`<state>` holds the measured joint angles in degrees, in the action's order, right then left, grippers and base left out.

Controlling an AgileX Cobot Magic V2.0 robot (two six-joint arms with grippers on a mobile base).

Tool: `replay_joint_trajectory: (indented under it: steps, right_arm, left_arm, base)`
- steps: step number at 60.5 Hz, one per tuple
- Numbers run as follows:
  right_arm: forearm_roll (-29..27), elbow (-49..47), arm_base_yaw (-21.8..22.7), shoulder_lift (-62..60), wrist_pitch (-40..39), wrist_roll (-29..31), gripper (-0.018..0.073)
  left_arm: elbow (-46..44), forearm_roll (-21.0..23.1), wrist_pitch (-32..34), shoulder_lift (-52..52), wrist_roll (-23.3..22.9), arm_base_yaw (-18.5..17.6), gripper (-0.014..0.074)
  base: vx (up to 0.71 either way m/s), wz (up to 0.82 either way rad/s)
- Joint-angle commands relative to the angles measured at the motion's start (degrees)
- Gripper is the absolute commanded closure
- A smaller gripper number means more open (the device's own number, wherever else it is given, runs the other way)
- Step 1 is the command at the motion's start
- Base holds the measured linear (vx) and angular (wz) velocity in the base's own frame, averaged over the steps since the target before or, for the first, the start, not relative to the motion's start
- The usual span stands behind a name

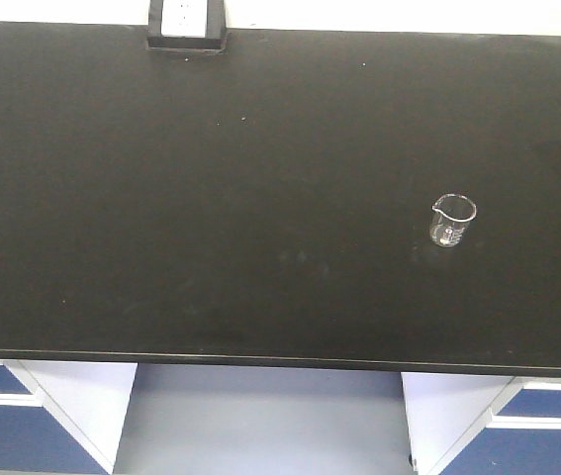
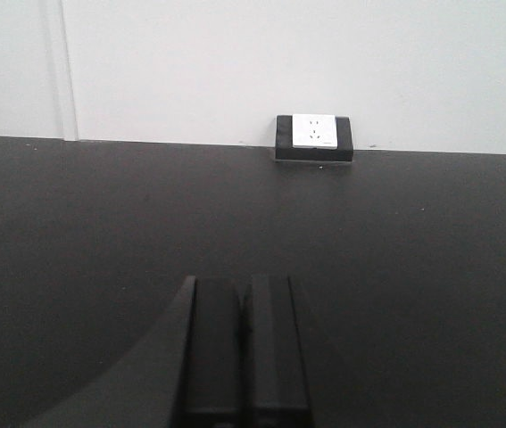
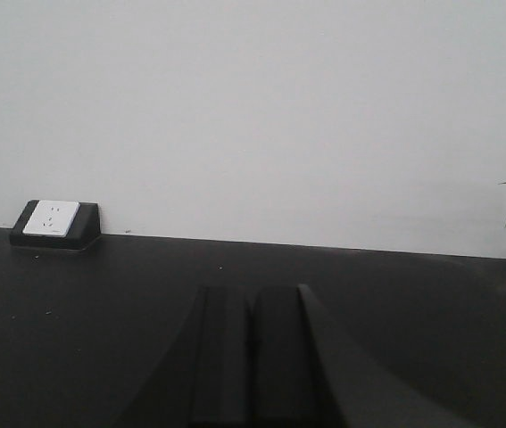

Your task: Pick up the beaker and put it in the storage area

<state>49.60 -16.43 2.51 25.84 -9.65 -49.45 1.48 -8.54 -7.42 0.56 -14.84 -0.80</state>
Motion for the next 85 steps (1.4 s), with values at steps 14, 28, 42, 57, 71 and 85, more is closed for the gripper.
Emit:
replay_joint_trajectory:
  steps: [14,28,42,57,71,85]
  right_arm:
    - [0.58,-1.91,0.15,0.15,-2.23,1.15,0.0563]
    - [-13.94,3.24,0.15,-2.69,-1.56,7.85,0.0563]
    - [-40.55,17.64,0.15,-17.4,-1.75,31.25,0.0563]
    - [-48.63,18.75,0.18,-26.66,10.59,47.35,0.0563]
    - [-48.52,18.75,0.18,-27.23,11.71,47.53,0.0563]
    - [-48.52,18.75,0.18,-27.23,11.8,47.53,0.0563]
  left_arm:
    - [1.25,0.32,4.58,1.04,-0.33,-0.43,0.0605]
    - [1.25,0.32,4.58,1.04,-0.33,-0.43,0.0605]
    - [1.25,0.32,4.58,1.04,-0.33,-0.43,0.0605]
    - [1.25,0.32,4.49,1.05,-0.33,-0.43,0.0605]
    - [1.25,0.32,3.87,0.98,-0.33,-0.43,0.0605]
    - [1.25,0.32,3.57,0.98,-0.33,-0.43,0.0605]
  base:
    - [0.0,0.0]
    - [0.0,0.0]
    - [0.0,0.0]
    - [0.0,0.0]
    - [0.0,0.0]
    - [0.0,0.0]
